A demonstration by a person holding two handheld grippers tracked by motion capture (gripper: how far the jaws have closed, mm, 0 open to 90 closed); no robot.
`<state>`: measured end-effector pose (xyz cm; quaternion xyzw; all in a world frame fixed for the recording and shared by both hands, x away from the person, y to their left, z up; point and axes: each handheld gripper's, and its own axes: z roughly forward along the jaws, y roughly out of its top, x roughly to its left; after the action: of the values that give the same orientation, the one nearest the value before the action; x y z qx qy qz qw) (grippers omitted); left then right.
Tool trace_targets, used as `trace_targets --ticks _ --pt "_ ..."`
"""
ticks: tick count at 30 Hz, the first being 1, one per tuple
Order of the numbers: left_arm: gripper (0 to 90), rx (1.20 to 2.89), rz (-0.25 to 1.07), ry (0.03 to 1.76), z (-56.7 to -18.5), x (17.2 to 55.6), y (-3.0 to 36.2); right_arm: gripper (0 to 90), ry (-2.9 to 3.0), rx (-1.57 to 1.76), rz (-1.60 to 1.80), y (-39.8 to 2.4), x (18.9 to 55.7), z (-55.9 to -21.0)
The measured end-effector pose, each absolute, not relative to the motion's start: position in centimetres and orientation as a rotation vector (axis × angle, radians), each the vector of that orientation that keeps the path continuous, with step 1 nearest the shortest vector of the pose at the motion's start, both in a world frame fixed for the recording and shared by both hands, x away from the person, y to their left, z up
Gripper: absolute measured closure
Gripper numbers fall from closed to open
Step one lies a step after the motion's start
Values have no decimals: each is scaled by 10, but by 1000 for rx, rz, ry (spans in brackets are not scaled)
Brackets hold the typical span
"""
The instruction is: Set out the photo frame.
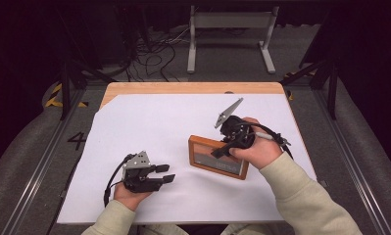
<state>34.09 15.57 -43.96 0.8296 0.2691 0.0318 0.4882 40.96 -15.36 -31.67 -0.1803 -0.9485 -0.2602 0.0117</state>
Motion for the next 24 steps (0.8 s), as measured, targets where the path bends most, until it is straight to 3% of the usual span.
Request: trace_targets --ticks 11,24 --pt "544 2000 87 686 -441 340 163 704 -2962 -178 -805 -137 437 -329" --pt "541 1998 76 687 -441 343 162 703 -2902 -168 -806 -145 456 -359"
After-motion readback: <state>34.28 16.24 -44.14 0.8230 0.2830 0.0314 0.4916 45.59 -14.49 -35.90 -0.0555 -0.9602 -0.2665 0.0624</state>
